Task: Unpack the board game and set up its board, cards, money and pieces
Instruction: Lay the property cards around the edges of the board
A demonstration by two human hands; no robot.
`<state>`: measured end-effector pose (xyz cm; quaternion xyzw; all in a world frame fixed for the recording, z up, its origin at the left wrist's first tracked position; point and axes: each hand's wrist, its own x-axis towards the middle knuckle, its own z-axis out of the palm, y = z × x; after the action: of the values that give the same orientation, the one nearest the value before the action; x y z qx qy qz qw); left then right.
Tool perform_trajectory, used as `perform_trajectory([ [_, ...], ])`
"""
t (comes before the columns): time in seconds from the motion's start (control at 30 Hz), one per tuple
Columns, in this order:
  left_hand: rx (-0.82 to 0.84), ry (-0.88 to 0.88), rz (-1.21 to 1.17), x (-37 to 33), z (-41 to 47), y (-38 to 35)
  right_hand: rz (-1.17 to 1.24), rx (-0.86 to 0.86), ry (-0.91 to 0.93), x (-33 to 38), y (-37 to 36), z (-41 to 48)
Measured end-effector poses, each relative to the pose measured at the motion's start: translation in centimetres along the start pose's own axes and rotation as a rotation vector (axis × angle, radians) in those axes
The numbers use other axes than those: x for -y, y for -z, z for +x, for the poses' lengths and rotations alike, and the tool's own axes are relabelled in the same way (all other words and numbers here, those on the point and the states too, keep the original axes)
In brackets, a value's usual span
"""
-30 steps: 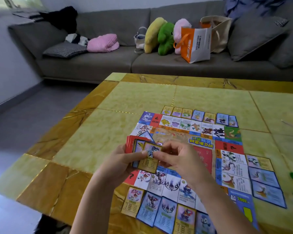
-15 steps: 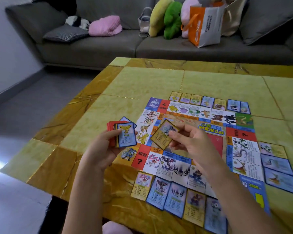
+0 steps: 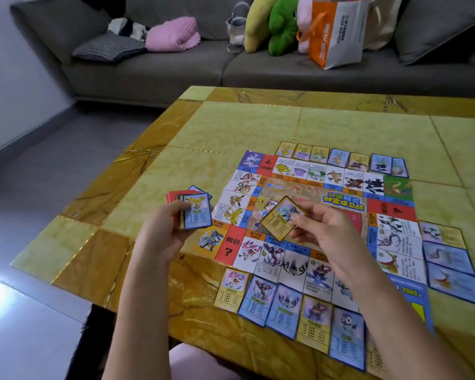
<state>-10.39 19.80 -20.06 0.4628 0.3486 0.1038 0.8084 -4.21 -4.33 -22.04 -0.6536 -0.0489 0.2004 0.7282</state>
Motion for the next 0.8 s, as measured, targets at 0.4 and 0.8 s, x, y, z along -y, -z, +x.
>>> perform_trajectory([
  [0.4, 0.04, 0.041, 0.184, 1.0, 0.5, -0.8, -0.069, 0.034, 0.015, -0.5, 0.2, 0.3],
  [0.8, 0.058, -0.039, 0.089, 0.0, 0.7, 1.1, -0.172, 0.039, 0.025, -0.6, 0.3, 0.0],
])
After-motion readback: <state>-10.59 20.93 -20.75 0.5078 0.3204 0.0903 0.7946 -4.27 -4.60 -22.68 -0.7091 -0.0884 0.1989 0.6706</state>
